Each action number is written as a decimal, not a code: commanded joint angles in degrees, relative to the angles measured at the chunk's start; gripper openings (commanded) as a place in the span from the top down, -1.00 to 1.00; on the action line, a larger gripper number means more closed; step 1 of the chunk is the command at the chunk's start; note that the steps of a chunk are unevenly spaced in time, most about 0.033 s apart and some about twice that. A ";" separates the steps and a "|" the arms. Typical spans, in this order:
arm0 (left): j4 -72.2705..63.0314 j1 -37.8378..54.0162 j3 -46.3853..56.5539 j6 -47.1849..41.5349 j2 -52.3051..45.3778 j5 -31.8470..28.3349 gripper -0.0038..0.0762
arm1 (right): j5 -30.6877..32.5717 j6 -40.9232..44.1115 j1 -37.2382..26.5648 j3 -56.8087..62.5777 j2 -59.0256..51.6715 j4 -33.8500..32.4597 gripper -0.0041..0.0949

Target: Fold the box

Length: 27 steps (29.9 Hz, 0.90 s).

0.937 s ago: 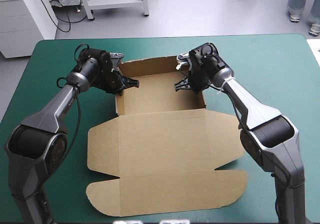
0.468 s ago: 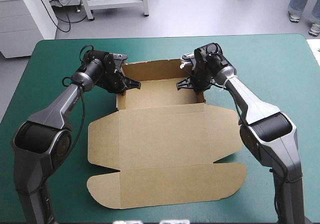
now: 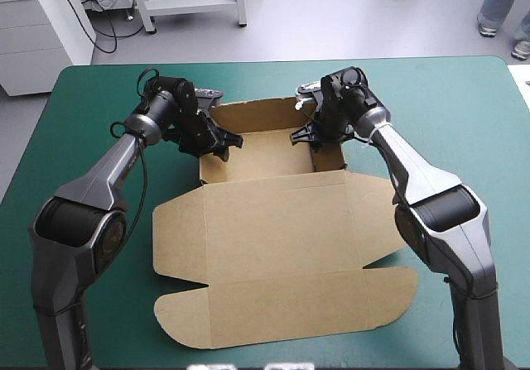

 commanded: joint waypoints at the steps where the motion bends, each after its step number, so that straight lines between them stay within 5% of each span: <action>1: 0.90 -0.39 -4.74 -0.15 -3.50 2.51 -0.16 | 0.73 -0.66 -0.66 -1.93 -4.39 0.38 -0.07; 14: 3.64 -0.39 -7.27 -1.83 -7.00 5.05 -0.16 | 0.73 -0.54 -1.35 -2.17 -11.52 -0.56 -0.08; 27: 8.34 -0.39 -7.41 -0.58 -27.05 5.05 -0.15 | 0.73 -0.43 -1.35 -2.17 -24.57 0.40 -0.08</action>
